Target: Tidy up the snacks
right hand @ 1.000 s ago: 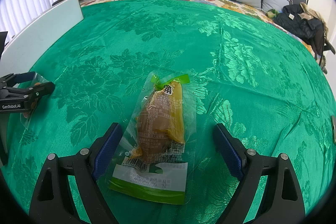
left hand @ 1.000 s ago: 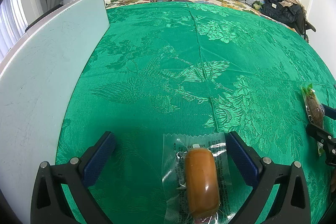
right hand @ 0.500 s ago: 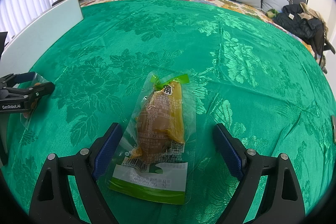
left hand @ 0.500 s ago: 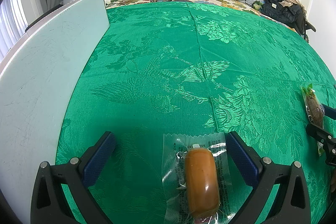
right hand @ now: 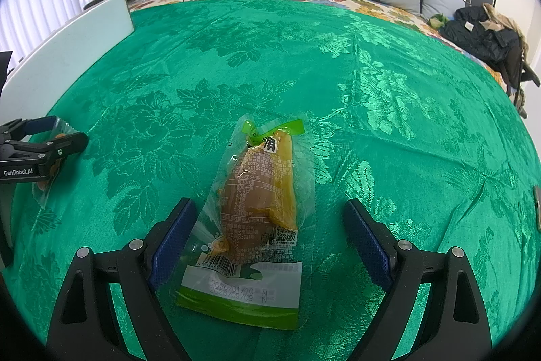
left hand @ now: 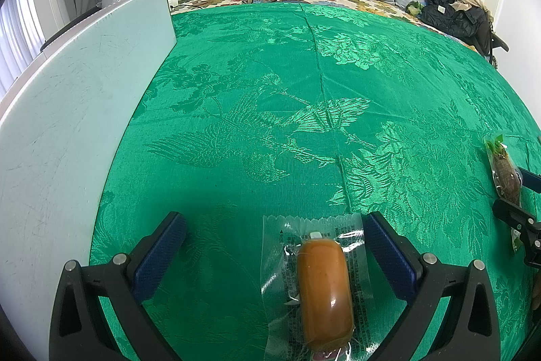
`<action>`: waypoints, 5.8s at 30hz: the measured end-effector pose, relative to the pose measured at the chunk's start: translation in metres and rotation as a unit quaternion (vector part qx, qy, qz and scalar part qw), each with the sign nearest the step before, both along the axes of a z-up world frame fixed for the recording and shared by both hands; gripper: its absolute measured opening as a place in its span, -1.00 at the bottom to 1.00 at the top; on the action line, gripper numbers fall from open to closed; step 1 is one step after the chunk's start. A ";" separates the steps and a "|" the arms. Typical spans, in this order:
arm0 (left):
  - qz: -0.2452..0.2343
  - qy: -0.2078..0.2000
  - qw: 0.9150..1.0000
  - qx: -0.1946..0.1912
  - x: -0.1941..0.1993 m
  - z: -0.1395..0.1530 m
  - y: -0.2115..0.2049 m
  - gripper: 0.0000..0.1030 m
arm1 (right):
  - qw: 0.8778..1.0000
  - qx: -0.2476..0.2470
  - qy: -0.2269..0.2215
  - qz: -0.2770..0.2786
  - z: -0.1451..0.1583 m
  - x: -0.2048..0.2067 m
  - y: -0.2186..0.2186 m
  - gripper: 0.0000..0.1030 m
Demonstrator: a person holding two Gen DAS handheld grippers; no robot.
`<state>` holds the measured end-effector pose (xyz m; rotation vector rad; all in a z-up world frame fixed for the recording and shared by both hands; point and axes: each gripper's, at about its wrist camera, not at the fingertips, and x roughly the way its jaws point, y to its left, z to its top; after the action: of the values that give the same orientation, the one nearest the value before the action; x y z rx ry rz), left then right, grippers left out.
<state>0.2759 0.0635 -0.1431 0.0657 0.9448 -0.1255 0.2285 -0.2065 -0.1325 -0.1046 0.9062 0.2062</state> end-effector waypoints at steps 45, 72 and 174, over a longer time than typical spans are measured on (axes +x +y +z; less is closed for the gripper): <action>-0.002 0.000 1.000 0.000 0.000 0.000 0.001 1.00 | 1.000 0.000 0.000 0.000 0.000 0.001 -0.001 0.77; -0.125 0.134 0.982 0.041 -0.001 0.019 -0.014 -0.11 | 1.000 0.000 0.000 0.000 0.000 0.000 0.000 0.77; 0.271 -0.090 0.957 0.053 -0.170 0.187 0.288 1.00 | 0.975 0.044 -0.034 0.217 0.177 -0.077 0.371 0.65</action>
<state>0.1055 0.3514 0.0437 -0.0844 0.7583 0.4341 0.1510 0.1642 0.0445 -0.2255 0.7965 0.6450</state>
